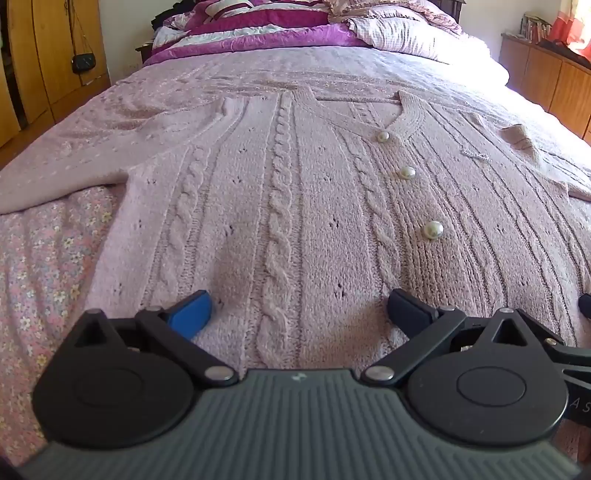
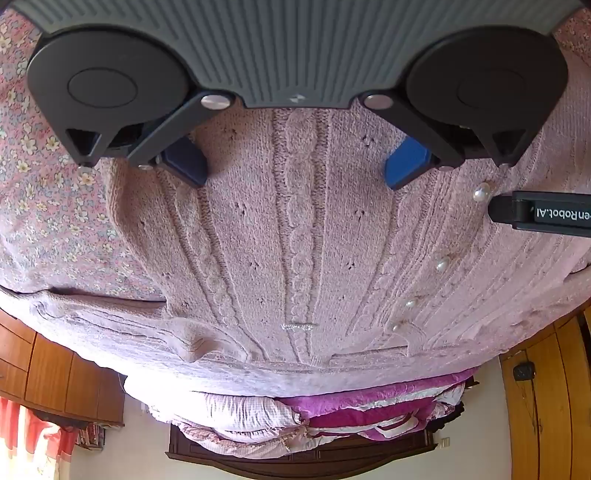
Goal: Fold small clothes
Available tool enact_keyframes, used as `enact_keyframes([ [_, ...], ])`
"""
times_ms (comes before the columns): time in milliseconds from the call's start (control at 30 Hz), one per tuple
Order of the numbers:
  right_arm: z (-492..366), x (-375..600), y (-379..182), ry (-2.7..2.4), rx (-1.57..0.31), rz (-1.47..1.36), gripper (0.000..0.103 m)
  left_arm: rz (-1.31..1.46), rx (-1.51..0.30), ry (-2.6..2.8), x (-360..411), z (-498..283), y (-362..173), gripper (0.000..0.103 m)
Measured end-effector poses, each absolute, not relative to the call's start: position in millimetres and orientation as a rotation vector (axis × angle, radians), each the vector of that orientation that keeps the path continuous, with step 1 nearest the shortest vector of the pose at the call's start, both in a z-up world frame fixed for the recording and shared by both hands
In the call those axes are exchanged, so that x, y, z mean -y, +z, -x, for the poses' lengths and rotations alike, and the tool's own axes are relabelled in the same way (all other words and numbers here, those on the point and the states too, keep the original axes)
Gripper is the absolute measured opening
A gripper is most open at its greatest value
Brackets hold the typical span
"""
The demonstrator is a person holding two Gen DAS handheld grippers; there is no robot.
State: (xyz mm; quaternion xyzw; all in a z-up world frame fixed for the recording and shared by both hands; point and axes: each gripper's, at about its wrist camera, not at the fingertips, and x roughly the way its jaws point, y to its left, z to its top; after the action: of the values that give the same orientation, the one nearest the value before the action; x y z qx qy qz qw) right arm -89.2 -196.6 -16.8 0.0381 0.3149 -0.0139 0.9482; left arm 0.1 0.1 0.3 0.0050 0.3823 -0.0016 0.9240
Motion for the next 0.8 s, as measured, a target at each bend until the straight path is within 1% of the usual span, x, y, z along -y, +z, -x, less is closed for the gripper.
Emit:
enact_keyframes([
  [167, 90.5, 194.4, -18.4, -0.040, -0.632, -0.078, 0.103, 0.001, -0.805, -0.009, -2.1, -4.7, 0.9, 0.103],
  [800, 92.3, 192.8, -20.3, -0.052, -0.622, -0.043, 0.103, -0.020, -0.771, -0.007, 0.8, 2.3, -1.7, 0.103],
])
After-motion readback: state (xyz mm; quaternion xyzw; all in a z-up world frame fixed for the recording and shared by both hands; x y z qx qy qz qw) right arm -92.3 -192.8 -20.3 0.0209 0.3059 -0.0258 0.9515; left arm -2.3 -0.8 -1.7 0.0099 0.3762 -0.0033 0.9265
